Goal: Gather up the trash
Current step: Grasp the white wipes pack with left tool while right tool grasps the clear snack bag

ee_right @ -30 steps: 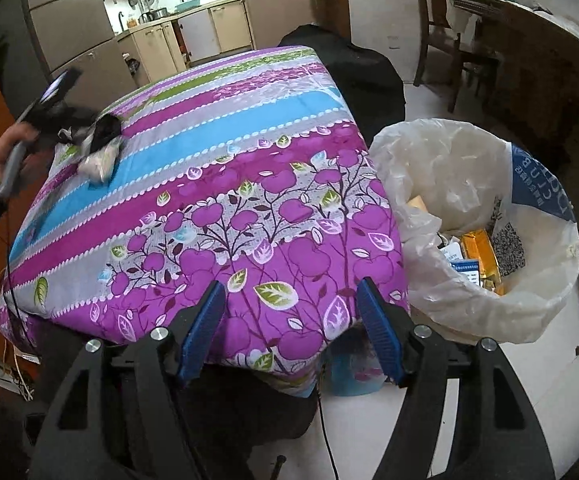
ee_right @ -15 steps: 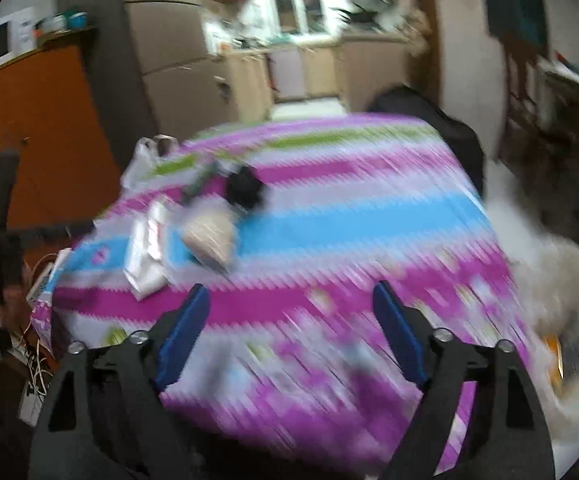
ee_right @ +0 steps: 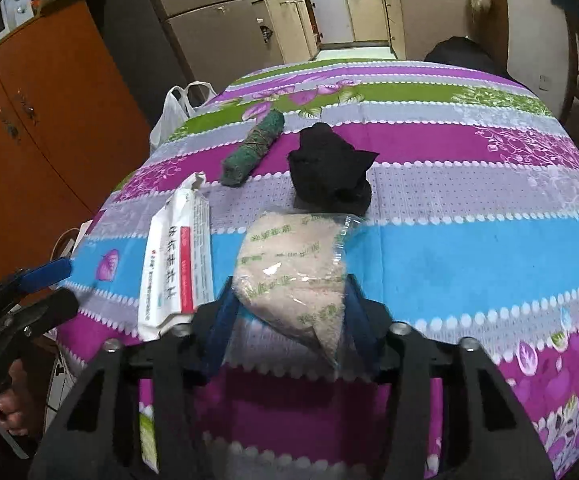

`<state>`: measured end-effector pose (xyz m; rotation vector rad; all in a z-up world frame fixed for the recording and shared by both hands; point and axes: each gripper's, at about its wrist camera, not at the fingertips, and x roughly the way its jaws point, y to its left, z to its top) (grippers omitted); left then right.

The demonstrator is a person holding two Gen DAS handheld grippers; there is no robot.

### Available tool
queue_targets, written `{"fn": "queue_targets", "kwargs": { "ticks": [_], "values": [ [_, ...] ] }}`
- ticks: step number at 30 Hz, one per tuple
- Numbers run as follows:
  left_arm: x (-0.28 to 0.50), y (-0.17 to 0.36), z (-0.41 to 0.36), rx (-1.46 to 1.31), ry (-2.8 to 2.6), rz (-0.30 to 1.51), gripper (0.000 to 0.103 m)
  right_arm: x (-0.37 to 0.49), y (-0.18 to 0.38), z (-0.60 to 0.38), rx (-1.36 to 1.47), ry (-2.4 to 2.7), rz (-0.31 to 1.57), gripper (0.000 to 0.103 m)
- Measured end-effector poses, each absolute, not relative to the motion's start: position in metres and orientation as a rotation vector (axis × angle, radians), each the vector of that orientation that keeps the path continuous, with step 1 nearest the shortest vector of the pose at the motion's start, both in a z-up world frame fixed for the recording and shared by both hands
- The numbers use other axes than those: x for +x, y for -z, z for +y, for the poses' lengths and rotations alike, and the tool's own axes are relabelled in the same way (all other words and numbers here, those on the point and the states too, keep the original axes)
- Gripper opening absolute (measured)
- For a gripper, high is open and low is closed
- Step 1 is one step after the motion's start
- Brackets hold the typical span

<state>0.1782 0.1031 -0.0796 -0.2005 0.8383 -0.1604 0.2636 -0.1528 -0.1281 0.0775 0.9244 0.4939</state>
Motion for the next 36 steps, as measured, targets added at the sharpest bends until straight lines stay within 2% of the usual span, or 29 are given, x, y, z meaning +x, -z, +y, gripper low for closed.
{"fn": "queue_targets", "kwargs": {
  "ticks": [5, 11, 13, 16, 18, 21, 26, 27, 29, 36],
  "values": [
    [0.198, 0.080, 0.077, -0.205, 0.148, 0.786, 0.090, 0.221, 0.110, -0.213, 0.205, -0.376, 0.844, 0.037],
    [0.238, 0.115, 0.053, -0.244, 0.079, 0.914, 0.090, 0.190, 0.113, -0.240, 0.078, -0.212, 0.816, 0.037],
    [0.240, 0.120, 0.048, -0.213, 0.047, 0.894, 0.090, 0.188, 0.121, -0.244, 0.038, -0.200, 0.822, 0.037],
    [0.241, 0.125, 0.042, -0.159, 0.036, 0.888, 0.087, 0.189, 0.132, -0.243, 0.001, -0.200, 0.802, 0.041],
    [0.241, 0.126, 0.041, -0.128, 0.018, 0.875, 0.079, 0.185, 0.134, -0.248, 0.010, -0.175, 0.773, 0.055],
    [0.239, 0.126, 0.044, -0.106, 0.018, 0.862, 0.071, 0.183, 0.135, -0.257, 0.046, -0.167, 0.746, 0.062],
    [0.231, 0.124, 0.049, -0.089, 0.039, 0.852, 0.062, 0.183, 0.138, -0.259, 0.084, -0.145, 0.756, 0.062],
    [0.229, 0.124, 0.049, -0.089, 0.043, 0.853, 0.061, 0.184, 0.139, -0.257, 0.082, -0.148, 0.757, 0.058],
    [0.227, 0.123, 0.052, -0.091, 0.056, 0.858, 0.056, 0.185, 0.142, -0.255, 0.085, -0.161, 0.765, 0.043],
    [0.214, 0.106, 0.056, -0.078, 0.040, 0.835, 0.048, 0.177, 0.129, -0.258, 0.156, -0.163, 0.767, 0.039]
  ]
}}
